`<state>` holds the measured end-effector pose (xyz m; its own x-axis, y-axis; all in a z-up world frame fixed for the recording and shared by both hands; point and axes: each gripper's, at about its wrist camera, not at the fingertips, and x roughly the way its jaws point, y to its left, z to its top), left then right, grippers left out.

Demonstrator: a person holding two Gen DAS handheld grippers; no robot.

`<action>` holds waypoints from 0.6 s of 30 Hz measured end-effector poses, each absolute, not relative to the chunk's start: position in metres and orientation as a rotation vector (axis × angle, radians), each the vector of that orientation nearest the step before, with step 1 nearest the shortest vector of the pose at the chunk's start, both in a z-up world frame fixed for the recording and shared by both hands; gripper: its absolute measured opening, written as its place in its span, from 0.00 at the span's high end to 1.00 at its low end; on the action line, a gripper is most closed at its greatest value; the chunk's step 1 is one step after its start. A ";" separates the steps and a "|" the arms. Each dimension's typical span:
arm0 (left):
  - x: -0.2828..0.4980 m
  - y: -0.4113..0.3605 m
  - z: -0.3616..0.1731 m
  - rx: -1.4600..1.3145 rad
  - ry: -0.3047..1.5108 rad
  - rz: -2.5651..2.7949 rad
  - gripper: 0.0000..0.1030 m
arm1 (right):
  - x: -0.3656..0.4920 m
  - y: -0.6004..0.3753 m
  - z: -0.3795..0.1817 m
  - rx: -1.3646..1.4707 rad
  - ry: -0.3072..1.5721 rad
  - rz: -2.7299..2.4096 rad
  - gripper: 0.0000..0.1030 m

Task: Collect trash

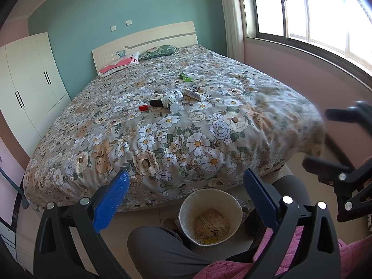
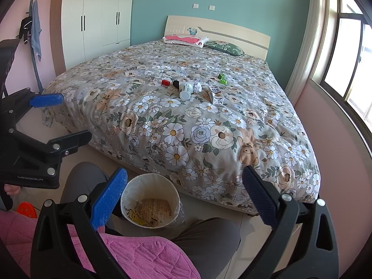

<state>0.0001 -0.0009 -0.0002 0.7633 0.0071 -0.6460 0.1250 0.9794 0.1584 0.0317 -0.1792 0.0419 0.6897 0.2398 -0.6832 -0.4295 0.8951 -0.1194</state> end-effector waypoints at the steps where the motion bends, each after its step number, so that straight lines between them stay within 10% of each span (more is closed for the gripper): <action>1: 0.000 -0.001 0.000 0.197 0.700 -0.065 0.03 | 0.032 -0.179 0.042 -0.281 0.719 0.379 0.06; 18: 0.003 -0.005 0.007 0.198 0.700 -0.068 0.03 | 0.031 -0.179 0.040 -0.282 0.725 0.377 0.06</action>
